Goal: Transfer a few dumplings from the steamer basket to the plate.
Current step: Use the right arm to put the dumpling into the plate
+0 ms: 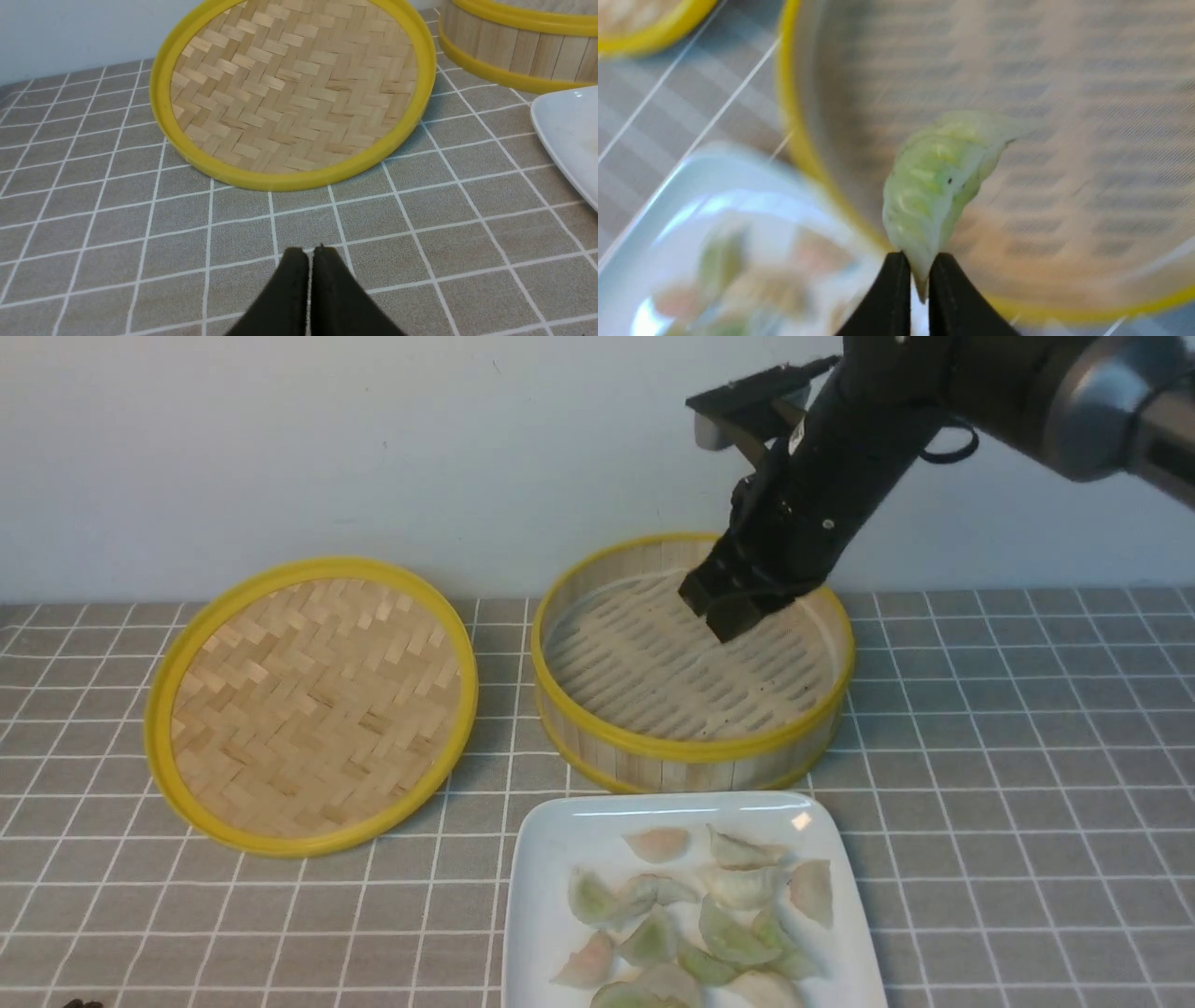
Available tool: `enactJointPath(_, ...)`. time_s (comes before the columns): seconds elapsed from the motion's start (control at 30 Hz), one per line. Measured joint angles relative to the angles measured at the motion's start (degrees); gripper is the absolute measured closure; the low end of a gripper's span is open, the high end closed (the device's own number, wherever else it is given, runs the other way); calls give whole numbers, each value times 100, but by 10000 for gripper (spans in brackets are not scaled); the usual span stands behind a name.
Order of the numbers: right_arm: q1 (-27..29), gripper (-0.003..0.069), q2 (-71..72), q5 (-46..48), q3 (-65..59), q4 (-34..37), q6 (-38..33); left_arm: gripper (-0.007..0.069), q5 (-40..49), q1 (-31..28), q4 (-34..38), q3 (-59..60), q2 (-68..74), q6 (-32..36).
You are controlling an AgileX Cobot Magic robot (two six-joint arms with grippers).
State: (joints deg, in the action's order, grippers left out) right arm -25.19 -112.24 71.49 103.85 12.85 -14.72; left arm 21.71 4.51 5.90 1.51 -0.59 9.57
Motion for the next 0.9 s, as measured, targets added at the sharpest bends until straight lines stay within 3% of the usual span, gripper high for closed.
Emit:
enactJointPath(0.13,-415,636,919,-91,-1588,168,-28,629,0,0,0,0,0,0)
enactJointPath(0.3,-1011,636,1712,-947,-3252,316,-33,629,0,0,0,0,0,0)
enactJointPath(0.47,-1118,628,1719,-1619,-3767,391,16,629,0,0,0,0,0,0)
enactJointPath(0.7,-1118,468,1560,-1942,-3851,475,36,629,0,0,0,0,0,0)
enactJointPath(0.77,-1118,351,1560,-1997,-3851,482,46,629,0,0,0,0,0,0)
enactJointPath(0.9,-1118,285,1715,-1785,-3806,320,369,629,0,0,0,0,0,0)
